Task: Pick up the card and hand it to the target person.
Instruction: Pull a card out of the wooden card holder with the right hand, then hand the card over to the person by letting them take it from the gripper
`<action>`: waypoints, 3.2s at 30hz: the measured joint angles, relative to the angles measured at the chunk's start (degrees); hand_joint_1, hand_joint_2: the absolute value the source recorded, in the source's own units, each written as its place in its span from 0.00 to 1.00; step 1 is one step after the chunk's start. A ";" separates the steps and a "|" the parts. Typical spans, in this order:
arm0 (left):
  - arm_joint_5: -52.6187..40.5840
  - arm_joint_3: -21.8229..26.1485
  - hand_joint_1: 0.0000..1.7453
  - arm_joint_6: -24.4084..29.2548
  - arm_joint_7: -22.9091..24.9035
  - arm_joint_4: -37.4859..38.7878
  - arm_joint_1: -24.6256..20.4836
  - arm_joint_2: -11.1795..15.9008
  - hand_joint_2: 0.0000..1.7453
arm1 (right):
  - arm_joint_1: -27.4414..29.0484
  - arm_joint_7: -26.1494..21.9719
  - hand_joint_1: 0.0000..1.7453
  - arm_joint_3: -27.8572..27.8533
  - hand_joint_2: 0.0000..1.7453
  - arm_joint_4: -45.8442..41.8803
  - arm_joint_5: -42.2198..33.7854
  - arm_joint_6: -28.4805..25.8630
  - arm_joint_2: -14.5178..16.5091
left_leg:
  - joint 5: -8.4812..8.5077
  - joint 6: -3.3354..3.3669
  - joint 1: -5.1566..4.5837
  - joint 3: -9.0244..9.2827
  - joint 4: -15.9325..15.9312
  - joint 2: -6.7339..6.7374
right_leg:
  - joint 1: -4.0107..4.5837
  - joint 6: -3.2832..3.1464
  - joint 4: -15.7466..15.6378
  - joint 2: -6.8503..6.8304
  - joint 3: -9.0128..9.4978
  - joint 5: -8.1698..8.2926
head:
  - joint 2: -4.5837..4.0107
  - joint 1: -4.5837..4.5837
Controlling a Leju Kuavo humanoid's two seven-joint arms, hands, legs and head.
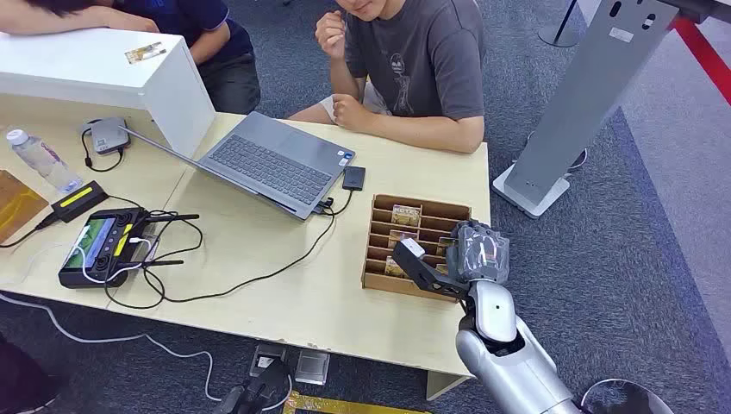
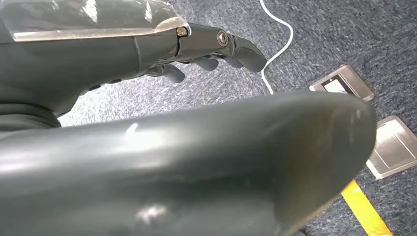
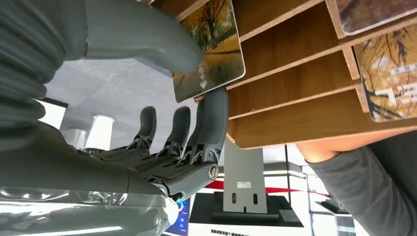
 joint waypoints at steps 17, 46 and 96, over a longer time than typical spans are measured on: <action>-0.50 -0.59 0.00 0.00 0.14 0.00 -0.06 0.00 0.00 | -0.80 -0.60 0.85 0.28 1.00 1.87 -0.01 -0.11 0.61 | 0.00 0.00 0.00 0.15 0.00 0.03 | 0.00 0.00 0.00 0.02 0.12 0.00 | 0.00 -0.01; -0.28 -0.57 0.00 0.28 0.12 0.00 0.08 0.00 0.00 | 0.92 0.29 0.88 0.34 1.00 -10.12 0.78 -0.84 0.35 | 0.00 0.00 0.00 0.13 0.00 0.01 | 0.00 0.00 0.01 0.01 0.11 0.00 | 0.00 -0.01; -3.49 -1.60 0.00 0.47 0.25 -0.22 -0.25 -0.69 0.00 | -16.55 -7.10 0.18 0.36 1.00 -4.28 1.02 -12.05 1.09 | 0.01 0.00 0.00 0.08 0.00 -0.02 | 0.00 0.00 0.03 -0.02 0.11 0.00 | 0.00 -0.03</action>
